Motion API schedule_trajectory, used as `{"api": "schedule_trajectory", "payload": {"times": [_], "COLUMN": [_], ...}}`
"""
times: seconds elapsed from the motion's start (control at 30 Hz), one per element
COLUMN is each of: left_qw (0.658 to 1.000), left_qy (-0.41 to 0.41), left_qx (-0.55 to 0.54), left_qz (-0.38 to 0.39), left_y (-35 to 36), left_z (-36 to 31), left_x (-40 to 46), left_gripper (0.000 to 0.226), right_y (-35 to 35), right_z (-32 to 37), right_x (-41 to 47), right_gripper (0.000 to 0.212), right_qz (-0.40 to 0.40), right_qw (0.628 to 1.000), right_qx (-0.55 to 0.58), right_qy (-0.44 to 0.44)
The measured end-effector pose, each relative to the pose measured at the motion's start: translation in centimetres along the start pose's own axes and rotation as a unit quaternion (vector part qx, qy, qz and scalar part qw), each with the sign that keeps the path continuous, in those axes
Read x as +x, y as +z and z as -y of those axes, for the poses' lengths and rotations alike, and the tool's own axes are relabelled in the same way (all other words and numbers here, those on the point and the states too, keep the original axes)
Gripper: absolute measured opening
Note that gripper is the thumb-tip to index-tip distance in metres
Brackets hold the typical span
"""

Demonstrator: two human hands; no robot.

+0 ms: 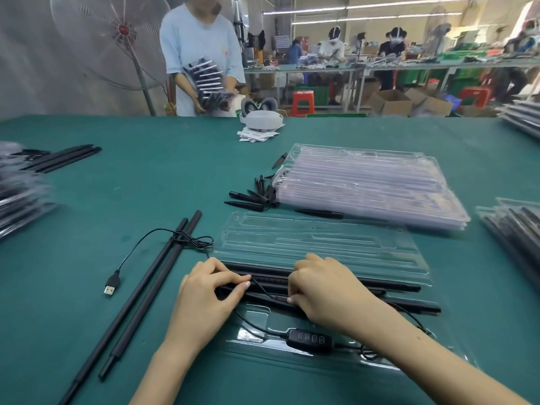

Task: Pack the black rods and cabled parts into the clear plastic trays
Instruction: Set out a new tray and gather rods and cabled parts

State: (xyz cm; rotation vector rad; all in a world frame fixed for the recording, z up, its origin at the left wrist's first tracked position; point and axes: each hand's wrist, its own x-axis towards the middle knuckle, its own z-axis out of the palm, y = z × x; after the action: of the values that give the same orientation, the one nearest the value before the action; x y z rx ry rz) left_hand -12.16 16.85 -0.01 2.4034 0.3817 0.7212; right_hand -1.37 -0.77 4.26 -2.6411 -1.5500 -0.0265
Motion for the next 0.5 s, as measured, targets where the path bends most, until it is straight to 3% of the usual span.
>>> {"api": "schedule_trajectory", "payload": {"times": [0.17,0.3,0.4,0.5], "left_qw": [0.999,1.000,1.000,1.000], "left_qy": [-0.006,-0.014,-0.014,-0.006], "left_qx": [0.037,0.026,0.018,0.019], "left_qz": [-0.015,-0.007,0.003,0.009], "left_y": [0.03,0.04,0.07,-0.06], "left_z": [-0.20,-0.20,-0.10,-0.30], "left_x": [0.03,0.04,0.04,0.05], "left_gripper": [0.009,0.012,0.011,0.014], "right_y": [0.16,-0.07,-0.09,-0.07], "right_z": [0.54,0.80,0.41,0.10], "right_x": [-0.36,-0.38,-0.63,-0.95], "right_gripper": [0.041,0.032,0.027,0.014], "right_qz": [0.061,0.092,0.041,-0.039], "right_qw": [0.997,0.987,0.974,0.970], "right_qx": [-0.007,0.110,0.204,0.224], "right_qy": [0.048,0.073,0.089,0.092]}}
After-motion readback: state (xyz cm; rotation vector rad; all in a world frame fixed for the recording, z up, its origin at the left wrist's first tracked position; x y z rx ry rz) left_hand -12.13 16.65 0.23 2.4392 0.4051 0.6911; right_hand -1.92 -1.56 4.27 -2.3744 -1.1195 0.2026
